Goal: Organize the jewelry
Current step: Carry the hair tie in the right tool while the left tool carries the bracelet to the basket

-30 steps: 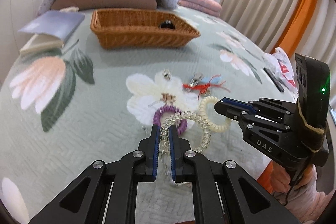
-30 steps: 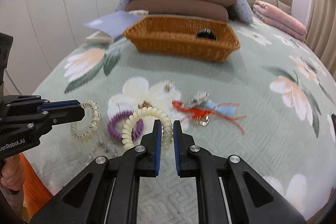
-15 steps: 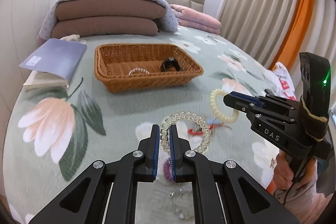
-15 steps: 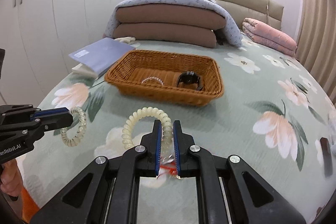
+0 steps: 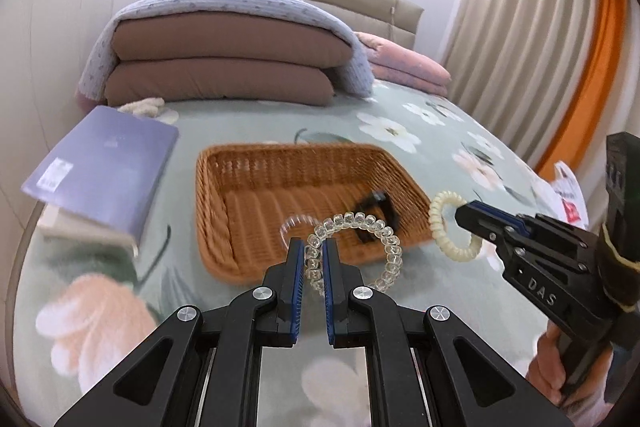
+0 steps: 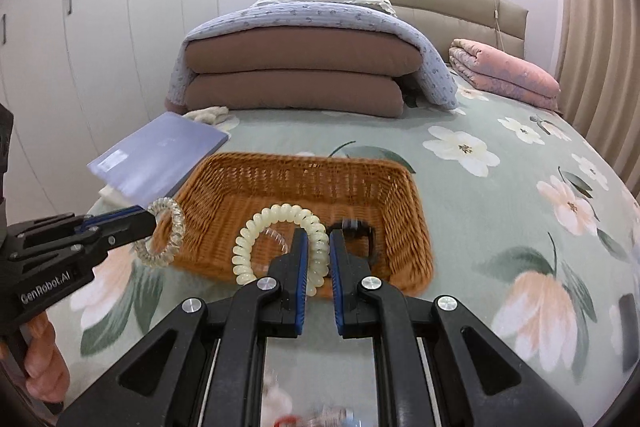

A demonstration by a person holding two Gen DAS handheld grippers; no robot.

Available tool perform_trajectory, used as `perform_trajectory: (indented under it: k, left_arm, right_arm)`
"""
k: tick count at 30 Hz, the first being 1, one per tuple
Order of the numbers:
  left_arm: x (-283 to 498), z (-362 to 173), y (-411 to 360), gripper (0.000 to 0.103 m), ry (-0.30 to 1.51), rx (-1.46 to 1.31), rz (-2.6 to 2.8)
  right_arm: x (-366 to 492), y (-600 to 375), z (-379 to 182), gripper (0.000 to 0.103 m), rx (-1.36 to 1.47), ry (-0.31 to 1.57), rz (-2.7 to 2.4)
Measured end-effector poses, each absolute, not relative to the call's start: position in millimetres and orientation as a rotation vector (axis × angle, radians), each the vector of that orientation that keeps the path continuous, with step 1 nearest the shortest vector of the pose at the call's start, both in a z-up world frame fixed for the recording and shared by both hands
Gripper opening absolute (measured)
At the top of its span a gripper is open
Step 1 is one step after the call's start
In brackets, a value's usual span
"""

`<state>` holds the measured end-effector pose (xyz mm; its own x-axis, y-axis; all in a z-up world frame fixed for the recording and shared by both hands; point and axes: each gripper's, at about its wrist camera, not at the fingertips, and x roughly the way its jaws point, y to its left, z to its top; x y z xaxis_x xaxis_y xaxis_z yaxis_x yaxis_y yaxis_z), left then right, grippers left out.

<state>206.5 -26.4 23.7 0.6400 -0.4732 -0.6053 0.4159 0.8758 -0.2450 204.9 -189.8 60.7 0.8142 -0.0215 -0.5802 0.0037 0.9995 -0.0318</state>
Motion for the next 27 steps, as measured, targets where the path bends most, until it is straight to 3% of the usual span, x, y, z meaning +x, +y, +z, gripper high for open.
perform_trajectory:
  k: [11,27]
  left_arm:
    - [280,-10,-50,0.009,0.778,-0.060,-0.448]
    - [293,-34,-68,0.011,0.817,0.042,-0.425]
  right_arm:
    - [295,-188,23,0.012,0.007,0.797,-0.030]
    - [301,-196,6,0.013,0.014,0.856,-0.048]
